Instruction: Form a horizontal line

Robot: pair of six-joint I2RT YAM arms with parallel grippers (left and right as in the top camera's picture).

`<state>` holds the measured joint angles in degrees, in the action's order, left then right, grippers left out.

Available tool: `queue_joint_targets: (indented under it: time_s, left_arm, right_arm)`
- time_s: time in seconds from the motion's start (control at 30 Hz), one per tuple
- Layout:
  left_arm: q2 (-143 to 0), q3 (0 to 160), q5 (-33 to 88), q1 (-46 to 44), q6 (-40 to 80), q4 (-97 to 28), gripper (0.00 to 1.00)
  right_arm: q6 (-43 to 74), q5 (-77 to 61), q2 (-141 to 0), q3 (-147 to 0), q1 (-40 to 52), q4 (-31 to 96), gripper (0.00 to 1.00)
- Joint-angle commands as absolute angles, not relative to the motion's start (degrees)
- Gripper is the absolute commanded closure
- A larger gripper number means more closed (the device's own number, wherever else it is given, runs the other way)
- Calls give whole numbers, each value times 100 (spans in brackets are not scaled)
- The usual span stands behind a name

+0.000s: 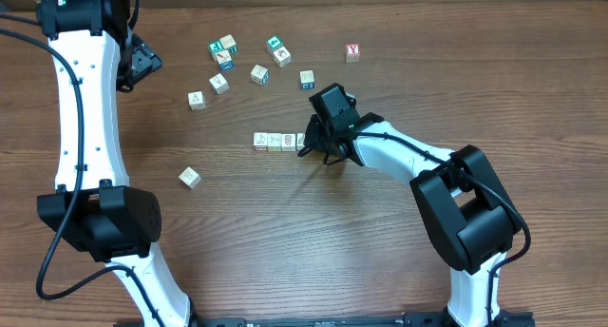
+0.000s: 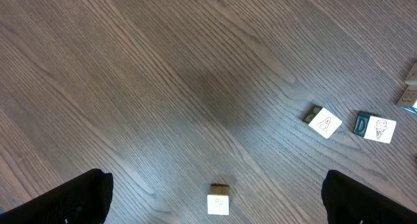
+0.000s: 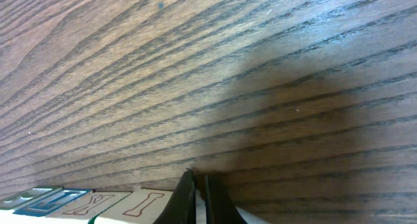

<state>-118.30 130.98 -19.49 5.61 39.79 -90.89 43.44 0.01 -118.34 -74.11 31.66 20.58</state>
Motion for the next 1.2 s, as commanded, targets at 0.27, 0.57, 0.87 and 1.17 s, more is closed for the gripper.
queue_joint_targets:
  time_s: [0.27,0.57,0.87,1.17]
  left_arm:
    - [-11784,13172,-1946,521,3854,-9098,0]
    - [-11784,13172,-1946,521,3854,-9098,0]
    - [-11784,13172,-1946,521,3854,-9098,0]
    - [-11784,13172,-1946,521,3854,-9098,0]
  right_arm:
    - [4313,-12,-12057,-7279,3236,2038,96]
    - [4329,-8,-12057,-7279,3295,1986,96]
    - [4574,64,-12057,-7279,3295,2189,96]
    - [4716,-34,-12057,-7279,3277,2543,96]
